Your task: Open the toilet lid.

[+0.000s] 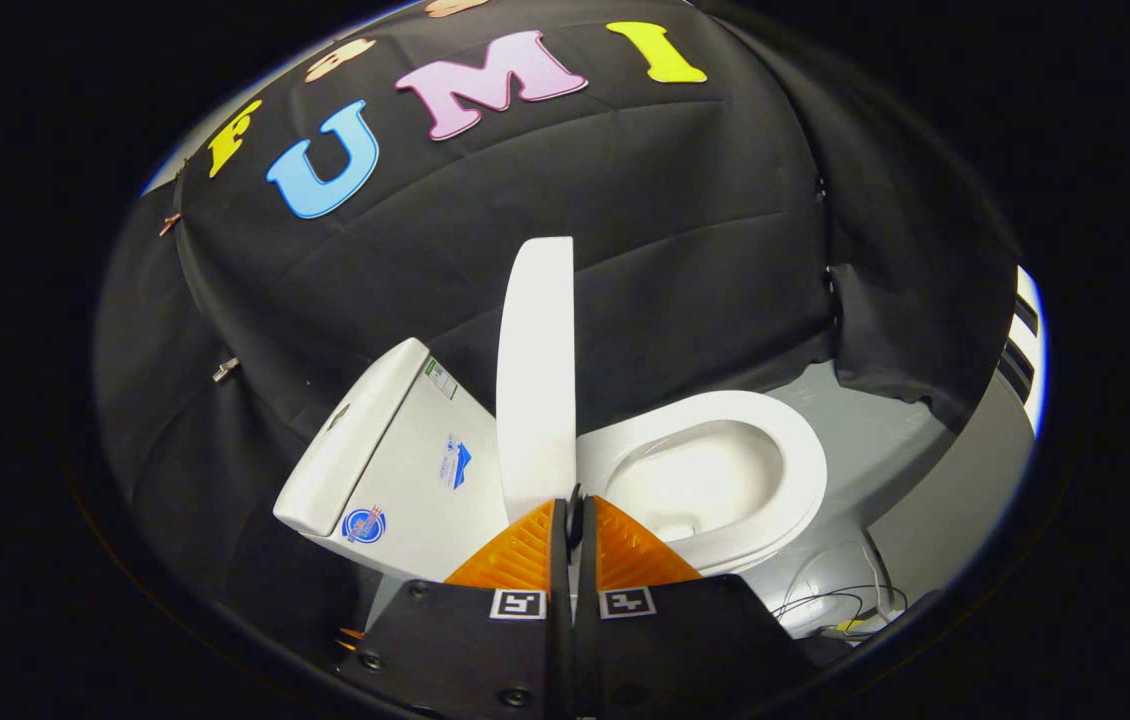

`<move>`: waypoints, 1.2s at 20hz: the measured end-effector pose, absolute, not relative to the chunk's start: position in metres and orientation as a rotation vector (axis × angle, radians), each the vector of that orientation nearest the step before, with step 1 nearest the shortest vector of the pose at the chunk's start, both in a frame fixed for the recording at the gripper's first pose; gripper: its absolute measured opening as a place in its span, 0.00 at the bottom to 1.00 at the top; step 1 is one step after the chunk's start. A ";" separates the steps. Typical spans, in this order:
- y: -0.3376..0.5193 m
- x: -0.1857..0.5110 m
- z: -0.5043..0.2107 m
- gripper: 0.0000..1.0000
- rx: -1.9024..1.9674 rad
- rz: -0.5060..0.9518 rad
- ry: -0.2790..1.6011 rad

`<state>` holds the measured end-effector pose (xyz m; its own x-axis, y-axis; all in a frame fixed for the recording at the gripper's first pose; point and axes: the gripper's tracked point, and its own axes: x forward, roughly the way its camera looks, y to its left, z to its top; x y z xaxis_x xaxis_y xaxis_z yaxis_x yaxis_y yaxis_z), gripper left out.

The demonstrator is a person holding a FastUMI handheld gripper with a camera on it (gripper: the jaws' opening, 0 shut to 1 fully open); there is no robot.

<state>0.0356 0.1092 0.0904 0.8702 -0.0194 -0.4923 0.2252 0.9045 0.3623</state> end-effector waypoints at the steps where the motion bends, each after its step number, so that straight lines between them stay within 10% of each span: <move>1: 0.116 0.036 0.093 0.05 0.413 -0.132 0.503; 24: 0.248 0.068 0.114 0.05 0.114 -0.240 0.518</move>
<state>0.0685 0.2477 0.1144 0.8418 -0.1980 -0.5022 0.2556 0.9656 0.0477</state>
